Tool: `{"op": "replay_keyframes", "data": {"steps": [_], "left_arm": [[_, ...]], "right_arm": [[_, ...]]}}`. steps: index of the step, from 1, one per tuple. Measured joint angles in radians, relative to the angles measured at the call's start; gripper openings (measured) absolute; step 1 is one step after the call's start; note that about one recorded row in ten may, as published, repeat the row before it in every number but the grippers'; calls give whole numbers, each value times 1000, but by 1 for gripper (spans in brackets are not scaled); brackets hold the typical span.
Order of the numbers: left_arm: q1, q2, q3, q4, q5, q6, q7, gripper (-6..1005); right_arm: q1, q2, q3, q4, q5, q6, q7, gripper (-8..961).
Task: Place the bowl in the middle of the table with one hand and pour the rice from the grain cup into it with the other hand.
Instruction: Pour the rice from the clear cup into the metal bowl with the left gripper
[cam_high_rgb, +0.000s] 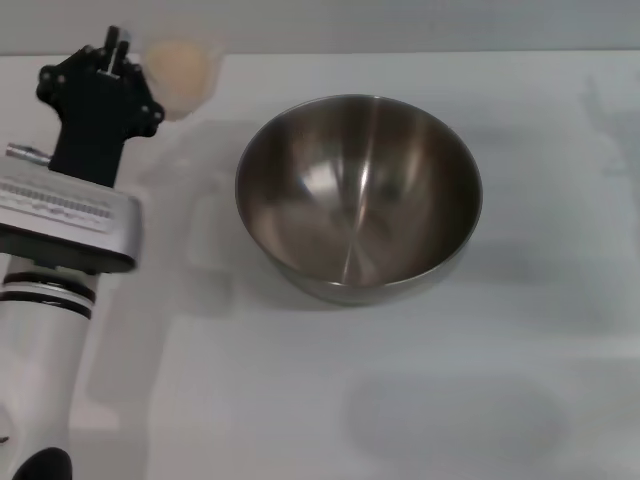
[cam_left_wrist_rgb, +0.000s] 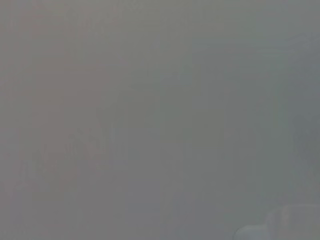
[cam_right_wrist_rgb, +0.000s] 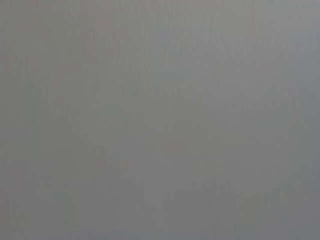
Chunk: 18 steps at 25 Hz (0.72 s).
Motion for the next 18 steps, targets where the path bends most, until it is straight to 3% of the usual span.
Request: {"op": "replay_keyframes", "data": {"steps": [8, 10, 14, 15, 18], "left_arm": [[15, -6, 17, -47, 109, 28, 342, 18], [20, -6, 55, -65, 149, 32, 537, 18], [20, -6, 76, -66, 157, 34, 615, 18], [15, -7, 127, -66, 159, 33, 799, 18], [12, -8, 157, -61, 160, 29, 936, 18]], "right_arm": [[5, -2, 0, -8, 1, 7, -1, 714], [8, -3, 0, -10, 1, 7, -1, 714], [15, -5, 0, -11, 1, 7, -1, 714], [17, -5, 0, -12, 1, 7, -1, 714], [23, -7, 0, -13, -1, 7, -1, 714]]}}
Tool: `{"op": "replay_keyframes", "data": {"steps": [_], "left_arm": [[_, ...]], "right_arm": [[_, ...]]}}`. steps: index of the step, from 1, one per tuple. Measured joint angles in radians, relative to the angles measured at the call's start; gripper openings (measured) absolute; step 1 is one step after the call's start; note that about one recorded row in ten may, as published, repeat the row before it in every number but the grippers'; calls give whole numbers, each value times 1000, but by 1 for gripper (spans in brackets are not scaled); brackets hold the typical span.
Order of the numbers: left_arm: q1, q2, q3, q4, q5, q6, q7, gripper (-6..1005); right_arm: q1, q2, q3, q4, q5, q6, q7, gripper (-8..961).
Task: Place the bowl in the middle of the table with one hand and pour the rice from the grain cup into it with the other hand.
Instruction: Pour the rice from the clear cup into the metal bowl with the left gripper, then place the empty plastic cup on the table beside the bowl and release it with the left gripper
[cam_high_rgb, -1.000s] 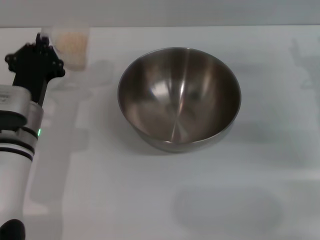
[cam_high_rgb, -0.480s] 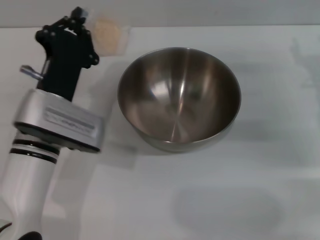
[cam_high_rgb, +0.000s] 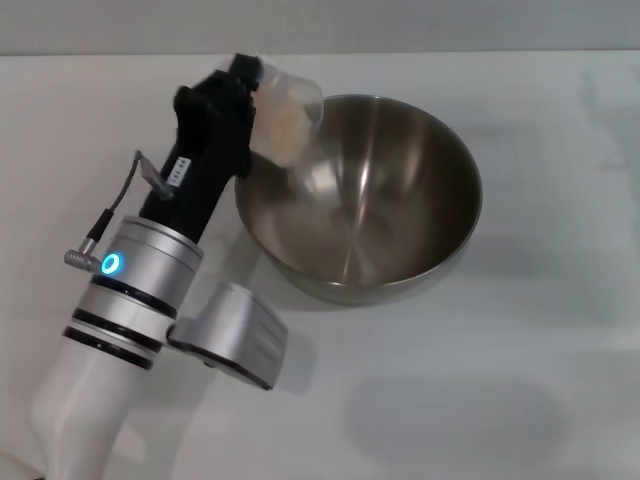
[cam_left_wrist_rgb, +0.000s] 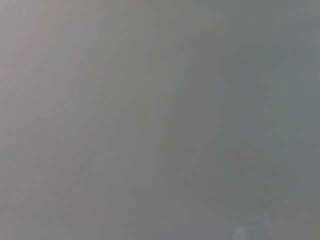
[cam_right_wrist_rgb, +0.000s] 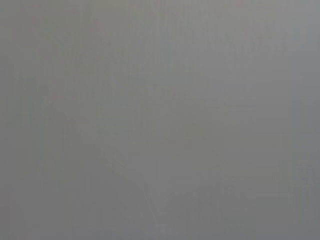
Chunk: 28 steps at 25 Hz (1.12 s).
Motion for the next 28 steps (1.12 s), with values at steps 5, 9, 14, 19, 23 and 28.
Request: {"op": "replay_keyframes", "data": {"steps": [5, 9, 14, 19, 23, 28], "left_arm": [[-4, 0, 34, 11, 1, -8, 188, 18], [-10, 0, 59, 23, 1, -10, 321, 18], [-15, 0, 81, 34, 2, -11, 428, 18], [-19, 0, 96, 39, 35, -5, 507, 19], [-18, 0, 96, 44, 72, -2, 549, 19], [-17, 0, 96, 49, 89, -2, 563, 19]], "right_arm": [[14, -3, 0, -2, -5, 1, 0, 713], [22, -4, -1, -6, -6, 1, 0, 713], [25, -5, -6, -6, -6, 1, 0, 713], [26, -5, -5, -6, -6, 1, 0, 713], [26, -5, -3, -6, -6, 1, 0, 714], [26, -5, -2, -6, -6, 1, 0, 714]]}}
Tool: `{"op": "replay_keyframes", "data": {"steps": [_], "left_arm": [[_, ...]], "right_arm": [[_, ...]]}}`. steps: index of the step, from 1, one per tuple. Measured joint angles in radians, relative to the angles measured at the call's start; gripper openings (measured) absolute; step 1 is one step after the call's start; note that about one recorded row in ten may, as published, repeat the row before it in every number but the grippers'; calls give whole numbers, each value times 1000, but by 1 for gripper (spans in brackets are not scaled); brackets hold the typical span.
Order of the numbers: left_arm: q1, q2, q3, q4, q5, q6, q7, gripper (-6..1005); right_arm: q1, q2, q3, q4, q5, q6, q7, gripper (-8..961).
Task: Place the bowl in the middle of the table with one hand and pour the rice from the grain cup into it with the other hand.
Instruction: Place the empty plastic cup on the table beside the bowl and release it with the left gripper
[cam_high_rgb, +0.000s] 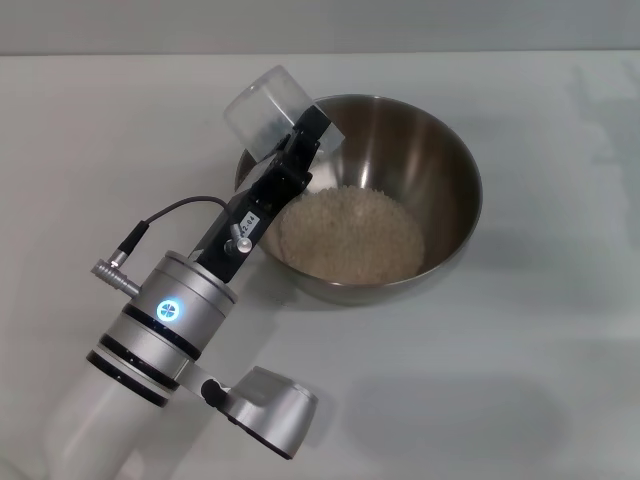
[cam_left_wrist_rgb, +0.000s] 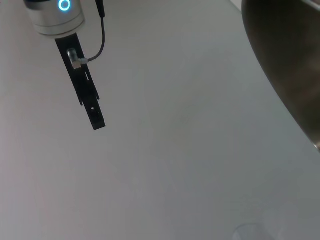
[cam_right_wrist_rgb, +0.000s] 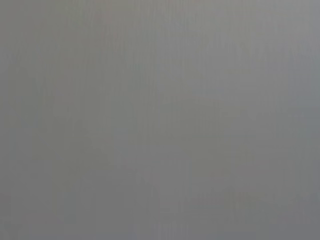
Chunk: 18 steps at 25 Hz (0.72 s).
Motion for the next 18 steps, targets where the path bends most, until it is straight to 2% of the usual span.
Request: {"op": "replay_keyframes", "data": {"steps": [10, 13, 18], "left_arm": [[2, 0, -15, -9, -9, 4, -61, 18], [15, 0, -63, -39, -11, 7, -223, 18], [59, 0, -184, -108, -23, 11, -627, 19]], "right_arm": [[0, 1, 2, 1, 0, 0, 0, 713], [0, 1, 2, 1, 0, 0, 0, 713], [0, 1, 2, 0, 0, 0, 0, 714]]}}
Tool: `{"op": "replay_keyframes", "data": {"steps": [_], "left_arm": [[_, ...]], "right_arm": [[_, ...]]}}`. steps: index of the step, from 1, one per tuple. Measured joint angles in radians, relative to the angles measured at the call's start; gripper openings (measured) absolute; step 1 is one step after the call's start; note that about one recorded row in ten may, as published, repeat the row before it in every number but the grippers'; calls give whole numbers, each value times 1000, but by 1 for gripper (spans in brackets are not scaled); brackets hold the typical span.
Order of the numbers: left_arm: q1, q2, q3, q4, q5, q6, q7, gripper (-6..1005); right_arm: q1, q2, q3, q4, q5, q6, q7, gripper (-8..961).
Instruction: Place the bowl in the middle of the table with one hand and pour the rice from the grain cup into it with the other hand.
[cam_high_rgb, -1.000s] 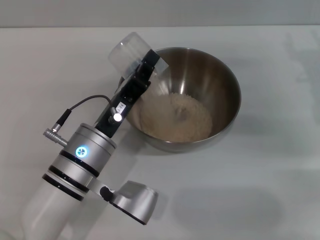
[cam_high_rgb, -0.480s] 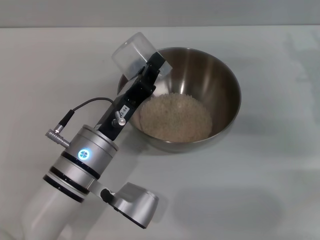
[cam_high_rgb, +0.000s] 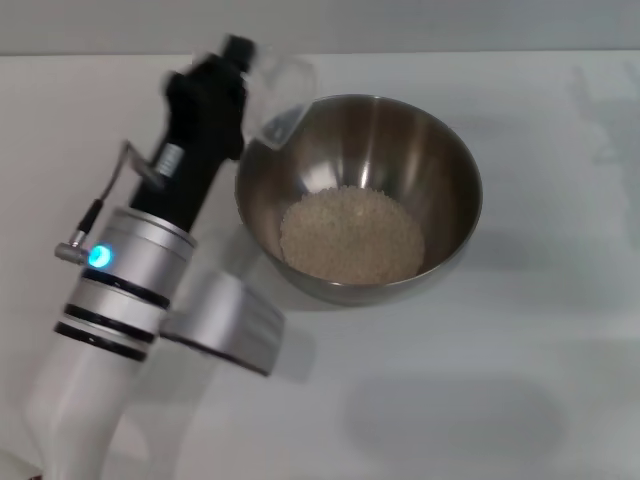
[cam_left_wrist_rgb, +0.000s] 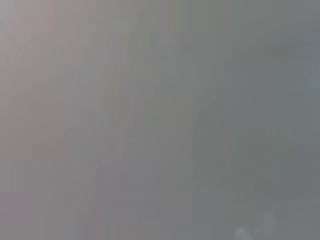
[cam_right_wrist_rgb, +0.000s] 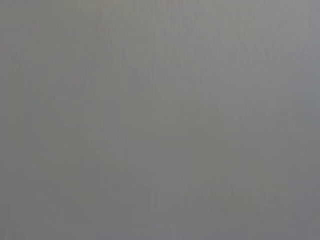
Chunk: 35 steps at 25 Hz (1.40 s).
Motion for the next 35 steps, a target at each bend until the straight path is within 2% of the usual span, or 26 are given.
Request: {"op": "replay_keyframes", "data": {"steps": [3, 8, 12, 15, 22, 29, 35], "left_arm": [[30, 3, -77, -28, -6, 0, -287, 19], [47, 7, -187, -6, -52, -38, -734, 18], [38, 10, -281, 82, -70, -133, -1107, 18], [18, 10, -323, 147, -69, -223, -1278, 18], [-19, 12, -384, 213, -69, -457, -1406, 21], [-44, 11, -378, 292, -60, -473, -1540, 38], [-43, 8, -368, 306, -58, -462, -1545, 52]], "right_arm": [[0, 0, 0, 0, 0, 0, 0, 714], [0, 0, -3, 0, 0, 0, 0, 714], [0, 0, -5, 0, 0, 0, 0, 714], [0, 1, -6, 1, 0, 0, 0, 713], [-1, 3, -8, 0, 0, 0, 0, 713], [-2, 6, -10, 1, 0, -1, 0, 713], [-6, 6, -10, 2, 0, -6, 0, 714]]}}
